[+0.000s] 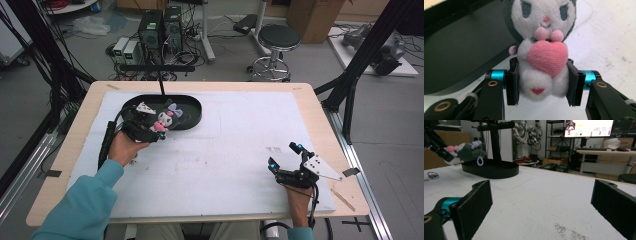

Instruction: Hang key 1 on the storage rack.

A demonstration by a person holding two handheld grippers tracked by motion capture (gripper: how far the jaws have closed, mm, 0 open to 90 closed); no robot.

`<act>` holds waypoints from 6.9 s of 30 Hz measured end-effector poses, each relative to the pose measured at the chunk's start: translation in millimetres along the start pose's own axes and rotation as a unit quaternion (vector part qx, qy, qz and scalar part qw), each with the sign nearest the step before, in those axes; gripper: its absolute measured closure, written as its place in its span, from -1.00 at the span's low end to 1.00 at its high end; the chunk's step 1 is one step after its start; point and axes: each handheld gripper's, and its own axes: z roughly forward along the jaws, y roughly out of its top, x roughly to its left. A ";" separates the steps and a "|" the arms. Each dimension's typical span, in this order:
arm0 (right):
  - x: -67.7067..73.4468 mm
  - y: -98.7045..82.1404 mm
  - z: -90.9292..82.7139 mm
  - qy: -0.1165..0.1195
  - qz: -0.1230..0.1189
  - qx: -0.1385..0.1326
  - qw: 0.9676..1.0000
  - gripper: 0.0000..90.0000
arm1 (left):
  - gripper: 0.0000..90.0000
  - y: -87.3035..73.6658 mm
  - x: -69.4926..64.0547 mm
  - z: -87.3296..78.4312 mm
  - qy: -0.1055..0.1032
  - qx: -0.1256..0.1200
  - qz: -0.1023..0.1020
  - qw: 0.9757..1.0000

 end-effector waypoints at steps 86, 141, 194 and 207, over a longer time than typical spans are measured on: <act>0.5 0.1 0.5 0.000 -0.002 0.002 1.000 -0.94 | 0.20 32.2 107.5 -89.8 0.134 -0.079 -0.105 0.982; 0.9 0.2 0.9 0.000 -0.007 0.002 1.000 -0.94 | 0.20 7.6 127.9 -74.0 0.126 -0.072 -0.141 0.979; 0.8 0.2 0.8 -0.002 -0.006 0.002 1.000 -0.94 | -0.96 -18.5 127.8 -58.0 0.040 -0.215 -0.064 0.974; 0.9 0.1 0.6 -0.001 -0.009 0.001 1.000 -0.94 | -0.96 -38.4 75.6 -81.7 -0.003 -0.313 0.028 0.949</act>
